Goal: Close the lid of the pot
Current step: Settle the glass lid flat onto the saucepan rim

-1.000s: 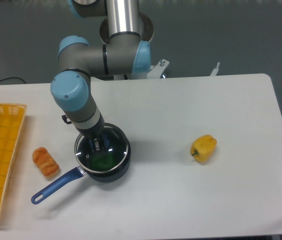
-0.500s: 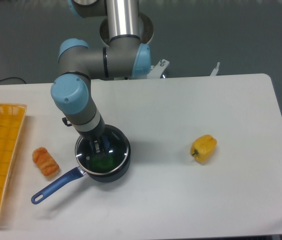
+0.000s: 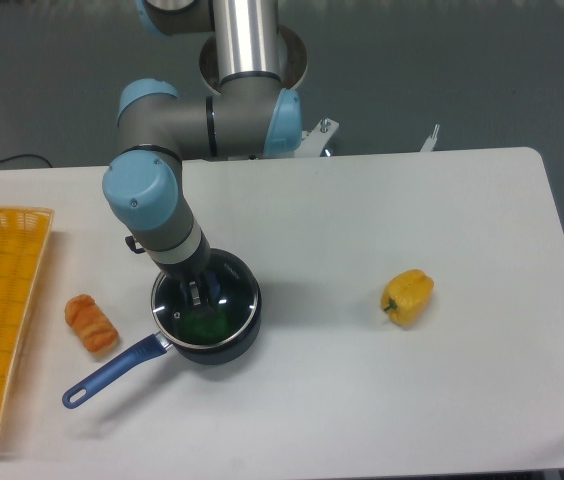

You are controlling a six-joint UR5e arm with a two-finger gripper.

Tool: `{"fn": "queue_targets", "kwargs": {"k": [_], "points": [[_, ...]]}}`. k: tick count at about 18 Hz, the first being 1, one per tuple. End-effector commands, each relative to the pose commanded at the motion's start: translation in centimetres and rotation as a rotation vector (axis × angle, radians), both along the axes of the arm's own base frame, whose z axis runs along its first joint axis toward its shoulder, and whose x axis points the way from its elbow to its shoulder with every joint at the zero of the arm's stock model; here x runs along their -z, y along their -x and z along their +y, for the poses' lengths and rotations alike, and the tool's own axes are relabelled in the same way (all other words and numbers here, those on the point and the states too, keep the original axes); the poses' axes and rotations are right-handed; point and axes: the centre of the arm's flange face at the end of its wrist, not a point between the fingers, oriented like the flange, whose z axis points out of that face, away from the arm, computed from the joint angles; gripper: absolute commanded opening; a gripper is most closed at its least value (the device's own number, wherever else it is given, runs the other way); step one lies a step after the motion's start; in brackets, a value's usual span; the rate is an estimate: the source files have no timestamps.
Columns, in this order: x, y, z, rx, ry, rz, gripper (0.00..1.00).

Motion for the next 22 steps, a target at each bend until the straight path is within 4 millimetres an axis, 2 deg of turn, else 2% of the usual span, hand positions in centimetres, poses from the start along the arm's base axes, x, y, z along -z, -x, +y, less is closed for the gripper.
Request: {"fn": "queue_targets", "kwargs": {"k": [8, 12, 22], "points": [[0.28, 0.07, 0.28, -0.003, -0.009, 0.006, 0.6], [0.35, -0.04, 0.28, 0.0, -0.008, 0.005, 0.64], [0.44, 0.02, 0.2, 0.009, -0.005, 0.003, 0.64]]}}
